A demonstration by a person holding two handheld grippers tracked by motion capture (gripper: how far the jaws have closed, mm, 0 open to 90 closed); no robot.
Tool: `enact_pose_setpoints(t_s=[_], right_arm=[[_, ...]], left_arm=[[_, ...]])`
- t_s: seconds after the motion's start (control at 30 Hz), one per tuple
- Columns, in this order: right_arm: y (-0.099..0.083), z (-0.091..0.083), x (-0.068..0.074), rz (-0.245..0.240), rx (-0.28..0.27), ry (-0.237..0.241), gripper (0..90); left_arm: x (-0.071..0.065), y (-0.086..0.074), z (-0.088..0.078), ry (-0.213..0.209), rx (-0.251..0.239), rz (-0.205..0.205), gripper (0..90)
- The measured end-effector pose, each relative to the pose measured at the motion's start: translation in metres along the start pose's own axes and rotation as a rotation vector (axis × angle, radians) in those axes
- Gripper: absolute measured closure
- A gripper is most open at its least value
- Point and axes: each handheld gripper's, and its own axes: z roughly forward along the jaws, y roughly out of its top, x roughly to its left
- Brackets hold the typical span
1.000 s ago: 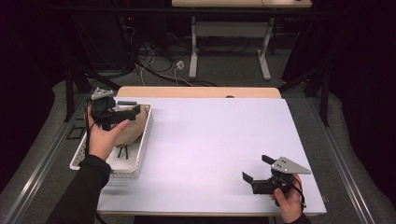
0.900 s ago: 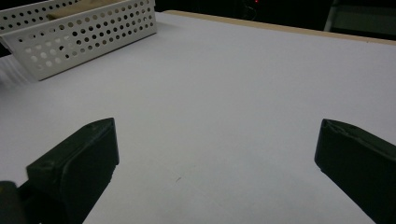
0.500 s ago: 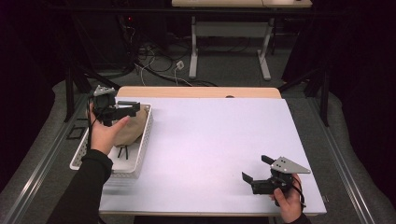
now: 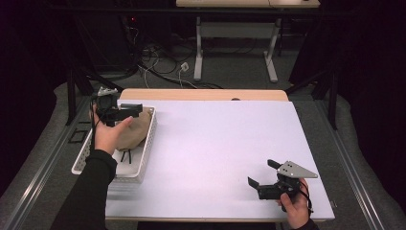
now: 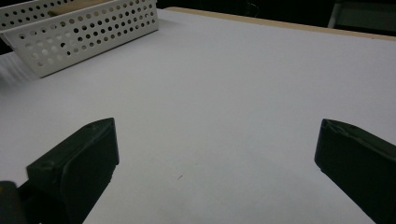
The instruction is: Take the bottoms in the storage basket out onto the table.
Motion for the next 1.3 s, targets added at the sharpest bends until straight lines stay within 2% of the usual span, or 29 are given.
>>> enact_pose_setpoints(t_s=[0.3, 0.57, 0.93, 1.3], right_arm=[[0.000, 0.000, 0.000, -0.002, 0.005, 0.003, 0.0], [0.000, 0.000, 0.001, -0.002, 0.011, 0.006, 0.0], [0.000, 0.001, 0.001, -0.007, 0.013, 0.008, 0.0], [0.000, 0.001, 0.000, -0.009, 0.012, 0.008, 0.0]], left_arm=[[0.009, -0.002, 0.008, 0.038, 0.036, -0.012, 0.4], [0.014, -0.005, 0.016, 0.052, 0.097, -0.010, 0.4], [0.015, -0.008, 0.023, 0.060, 0.142, 0.002, 0.4], [0.025, -0.021, 0.034, 0.076, 0.183, -0.032, 0.4]])
